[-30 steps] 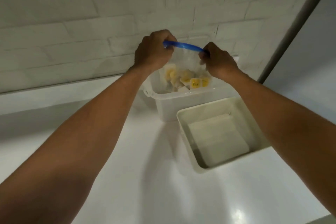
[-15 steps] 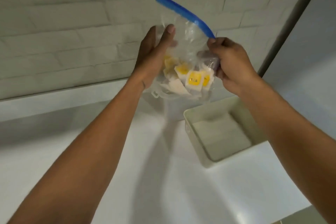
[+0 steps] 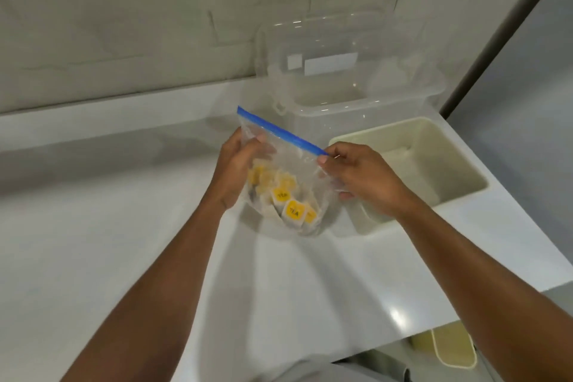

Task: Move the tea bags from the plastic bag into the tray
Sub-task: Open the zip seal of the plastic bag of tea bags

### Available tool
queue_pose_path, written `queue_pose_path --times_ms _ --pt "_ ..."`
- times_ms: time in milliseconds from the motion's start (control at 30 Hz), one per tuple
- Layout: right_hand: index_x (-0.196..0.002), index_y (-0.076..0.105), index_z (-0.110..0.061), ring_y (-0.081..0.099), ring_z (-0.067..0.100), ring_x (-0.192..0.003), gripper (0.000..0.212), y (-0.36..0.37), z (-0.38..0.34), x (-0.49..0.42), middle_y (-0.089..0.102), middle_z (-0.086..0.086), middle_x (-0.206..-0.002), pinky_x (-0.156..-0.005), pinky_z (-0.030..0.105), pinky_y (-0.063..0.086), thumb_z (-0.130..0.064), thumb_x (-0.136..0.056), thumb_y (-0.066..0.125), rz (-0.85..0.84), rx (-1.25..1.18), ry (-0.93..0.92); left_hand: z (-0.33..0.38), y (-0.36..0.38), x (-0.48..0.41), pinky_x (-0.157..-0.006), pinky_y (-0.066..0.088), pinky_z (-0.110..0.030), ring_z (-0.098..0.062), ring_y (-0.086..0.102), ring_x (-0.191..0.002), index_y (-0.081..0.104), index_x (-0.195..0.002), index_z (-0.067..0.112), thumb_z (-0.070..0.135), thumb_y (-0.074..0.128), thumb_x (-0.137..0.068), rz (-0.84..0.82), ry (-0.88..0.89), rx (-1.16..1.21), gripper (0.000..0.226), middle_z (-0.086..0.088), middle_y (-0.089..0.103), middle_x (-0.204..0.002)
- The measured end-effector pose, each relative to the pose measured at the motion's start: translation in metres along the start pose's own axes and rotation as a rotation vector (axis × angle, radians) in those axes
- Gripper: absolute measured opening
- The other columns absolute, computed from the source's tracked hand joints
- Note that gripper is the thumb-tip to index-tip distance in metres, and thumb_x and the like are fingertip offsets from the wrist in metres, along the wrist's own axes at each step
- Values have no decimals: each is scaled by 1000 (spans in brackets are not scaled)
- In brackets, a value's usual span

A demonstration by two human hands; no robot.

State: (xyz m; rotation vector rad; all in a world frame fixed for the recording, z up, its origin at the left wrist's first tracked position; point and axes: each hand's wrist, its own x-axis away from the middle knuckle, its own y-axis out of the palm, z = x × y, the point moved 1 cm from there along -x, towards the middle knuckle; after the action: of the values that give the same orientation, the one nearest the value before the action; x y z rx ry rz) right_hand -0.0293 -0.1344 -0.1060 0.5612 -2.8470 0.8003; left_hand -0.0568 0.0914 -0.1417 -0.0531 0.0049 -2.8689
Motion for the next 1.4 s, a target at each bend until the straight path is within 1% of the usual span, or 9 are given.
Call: queue_pose_path --times_ms 100,267,467,567,700,867,1000,1100,1400 --pt "-100 62 -37 65 16 -81 29 6 12 -1 67 -12 -87 -75 33 52 -62 -87 57 20 609 13 -16 -8 10 -100 50 -43 -13 60 -109 49 -126 39 28 71 -83 109 9 -319 50 9 63 -120" --pt "-97 68 -27 65 19 -68 24 8 21 15 64 -7 -70 -74 36 54 -49 -87 65 61 353 -38 -9 -8 22 -98 48 -31 -5 52 -119 34 -146 40 22 75 -85 87 262 -461 76 12 50 -137" --pt "-106 63 -31 63 18 -83 28 7 33 20 61 -12 -82 -72 33 49 -54 -89 60 236 473 -10 1 10 16 -94 47 -48 -33 48 -122 26 -152 33 34 74 -84 57 397 -1121 84 -7 43 -145" --pt "-108 61 -37 61 9 -87 33 2 33 24 60 -16 -100 -76 34 52 -61 -85 61 319 451 -27 15 22 15 -99 43 -48 -35 41 -130 42 -146 33 45 69 -82 -8 497 -1087 70 -12 38 -150" --pt "-101 61 -38 61 9 -86 27 -1 30 28 64 -16 -96 -77 34 52 -58 -84 64 250 440 18 20 30 5 -110 28 -54 -38 27 -144 62 -125 45 58 66 -76 -169 774 -1309 51 -8 39 -154" --pt "-90 66 -29 60 13 -77 10 8 37 28 60 -13 -72 -73 30 49 -40 -89 66 176 324 12 14 33 -10 -108 26 -57 -32 44 -131 73 -91 40 50 70 -80 -260 766 -1322 15 10 65 -117" --pt "-99 66 -29 59 9 -72 28 2 32 27 62 -9 -74 -64 22 42 -49 -81 73 111 71 97 20 33 -14 -108 25 -64 -33 45 -130 73 -98 40 34 77 -78 -126 697 -1376 22 8 65 -115" --pt "-97 65 -23 61 15 -70 29 3 33 22 67 3 -82 -68 34 53 -43 -79 77 36 150 109 21 36 -14 -112 18 -67 -34 42 -134 70 -109 41 28 77 -71 -189 722 -1392 41 5 64 -121" --pt "-97 69 -16 58 11 -68 23 -3 26 12 61 -5 -73 -62 23 51 -25 -79 80 -14 10 95 36 64 -13 -89 43 -37 -9 58 -98 67 -114 45 48 64 -86 -565 684 -1208 29 17 67 -106"
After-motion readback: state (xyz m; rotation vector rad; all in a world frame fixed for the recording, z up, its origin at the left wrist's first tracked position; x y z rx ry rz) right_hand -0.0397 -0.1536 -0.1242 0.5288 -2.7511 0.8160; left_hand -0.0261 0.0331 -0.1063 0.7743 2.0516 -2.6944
